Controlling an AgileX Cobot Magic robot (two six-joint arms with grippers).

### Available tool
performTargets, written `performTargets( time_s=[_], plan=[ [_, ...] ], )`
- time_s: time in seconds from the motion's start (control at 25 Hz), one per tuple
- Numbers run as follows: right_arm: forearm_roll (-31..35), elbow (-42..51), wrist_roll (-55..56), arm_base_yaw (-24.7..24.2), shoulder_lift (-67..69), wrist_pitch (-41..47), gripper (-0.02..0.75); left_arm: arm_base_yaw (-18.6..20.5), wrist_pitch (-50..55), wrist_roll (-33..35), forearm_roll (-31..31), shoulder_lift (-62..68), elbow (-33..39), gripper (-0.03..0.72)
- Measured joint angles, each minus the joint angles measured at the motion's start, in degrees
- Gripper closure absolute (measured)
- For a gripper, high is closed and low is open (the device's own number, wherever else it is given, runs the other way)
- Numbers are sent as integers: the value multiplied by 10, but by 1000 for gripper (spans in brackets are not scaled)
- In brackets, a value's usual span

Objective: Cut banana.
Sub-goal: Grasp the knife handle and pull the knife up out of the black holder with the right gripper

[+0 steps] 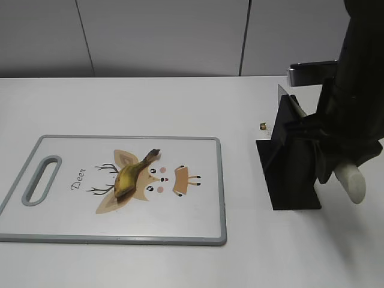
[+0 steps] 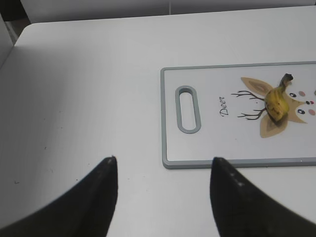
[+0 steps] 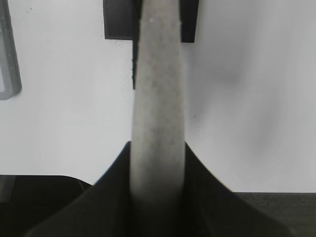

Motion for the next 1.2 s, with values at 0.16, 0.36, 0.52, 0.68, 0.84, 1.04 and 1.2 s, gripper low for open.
performTargets(
  time_s=[0.16,0.36,0.52,0.68,0.84,1.04,1.2],
  plan=[
    [0,-2,0,0,-15,0,576,0,0,0,0,0,0,112],
    [0,-3,1,0,-36,0,576,0,0,0,0,0,0,112],
    [-6,-6,6,0,-48,1,577,0,0,0,0,0,0,112],
    [-12,-22,10,0,-58,2,577,0,0,0,0,0,0,113],
    [-22,-53,10,0,-61,7,577,0,0,0,0,0,0,113],
    [-47,-91,11,0,-63,11,577,0,0,0,0,0,0,114],
    [-52,-120,11,0,-65,13,577,0,0,0,0,0,0,114]
  ],
)
